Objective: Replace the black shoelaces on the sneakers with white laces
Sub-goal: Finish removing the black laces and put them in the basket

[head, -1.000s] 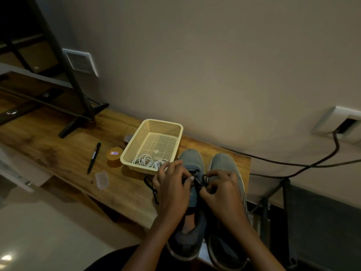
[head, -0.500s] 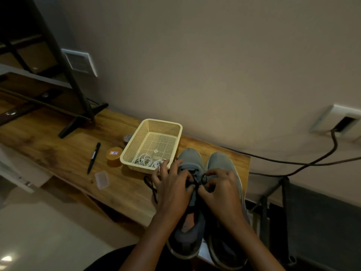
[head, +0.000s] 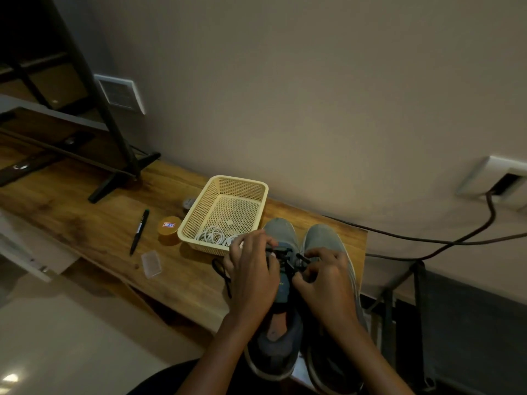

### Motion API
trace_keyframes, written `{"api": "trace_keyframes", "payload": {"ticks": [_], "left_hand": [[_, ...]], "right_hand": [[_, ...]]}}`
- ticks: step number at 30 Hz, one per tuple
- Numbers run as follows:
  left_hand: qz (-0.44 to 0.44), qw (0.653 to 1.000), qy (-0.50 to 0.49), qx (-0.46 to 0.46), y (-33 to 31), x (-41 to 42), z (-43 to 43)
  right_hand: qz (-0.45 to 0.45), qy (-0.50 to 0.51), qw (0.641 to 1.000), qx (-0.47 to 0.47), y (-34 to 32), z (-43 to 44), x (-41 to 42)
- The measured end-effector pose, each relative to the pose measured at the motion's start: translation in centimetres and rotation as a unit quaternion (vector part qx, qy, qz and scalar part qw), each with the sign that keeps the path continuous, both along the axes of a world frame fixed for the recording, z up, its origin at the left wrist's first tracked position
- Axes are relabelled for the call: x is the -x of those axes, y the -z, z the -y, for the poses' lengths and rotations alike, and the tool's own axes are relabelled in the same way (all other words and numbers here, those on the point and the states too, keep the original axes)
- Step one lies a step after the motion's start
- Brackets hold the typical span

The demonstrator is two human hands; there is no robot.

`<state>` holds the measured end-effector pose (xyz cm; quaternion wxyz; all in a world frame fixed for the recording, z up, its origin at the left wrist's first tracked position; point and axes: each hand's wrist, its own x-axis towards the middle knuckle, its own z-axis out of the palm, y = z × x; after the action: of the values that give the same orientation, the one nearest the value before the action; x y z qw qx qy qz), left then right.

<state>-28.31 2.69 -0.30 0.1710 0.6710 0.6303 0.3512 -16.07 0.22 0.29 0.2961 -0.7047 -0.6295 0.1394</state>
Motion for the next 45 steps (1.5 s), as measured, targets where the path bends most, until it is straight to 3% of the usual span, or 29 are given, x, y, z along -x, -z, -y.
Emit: {"api": "trace_keyframes", "payload": {"ticks": [3,6,13,18,21,24,29,33,41,43,45], "left_hand": [[-0.129,0.989,0.048,0.050,0.0,0.1,0.1],[-0.176,0.980,0.055,0.069,0.2,0.1,0.2],[-0.037,0.997,0.030,0.054,0.5,-0.5,0.3],[0.106,0.992,-0.054,0.046,-0.4,-0.2,-0.4],[0.061,0.996,-0.056,0.038,-0.3,0.3,-0.3],[-0.010,0.999,0.001,0.039,-0.3,0.3,0.0],[-0.157,0.984,0.050,0.068,0.3,0.0,0.3],[-0.105,0.993,0.036,0.030,0.7,-0.2,0.4],[0.137,0.985,-0.098,0.037,-0.1,-0.2,-0.2],[0.104,0.989,-0.101,0.018,-0.1,0.0,-0.2],[0.007,0.998,-0.056,-0.007,0.1,0.2,-0.2]], "right_hand": [[0.009,-0.002,1.000,-0.003,-0.1,0.0,0.1],[0.008,-0.002,1.000,0.002,-0.4,0.1,0.1],[0.025,0.015,1.000,-0.011,-0.2,0.2,0.3],[0.025,0.016,0.999,-0.012,0.0,0.1,0.1],[0.021,0.010,1.000,-0.008,-0.1,0.1,0.1],[0.018,0.003,1.000,-0.006,-0.3,0.1,0.1],[0.009,0.000,1.000,-0.008,-0.5,0.3,0.2],[0.016,0.004,1.000,-0.013,-0.4,0.3,0.2],[0.017,0.009,1.000,-0.016,-0.1,0.2,0.2],[0.019,0.007,1.000,-0.021,-0.1,0.2,0.2],[0.020,0.002,1.000,-0.019,-0.1,0.2,0.1]]}}
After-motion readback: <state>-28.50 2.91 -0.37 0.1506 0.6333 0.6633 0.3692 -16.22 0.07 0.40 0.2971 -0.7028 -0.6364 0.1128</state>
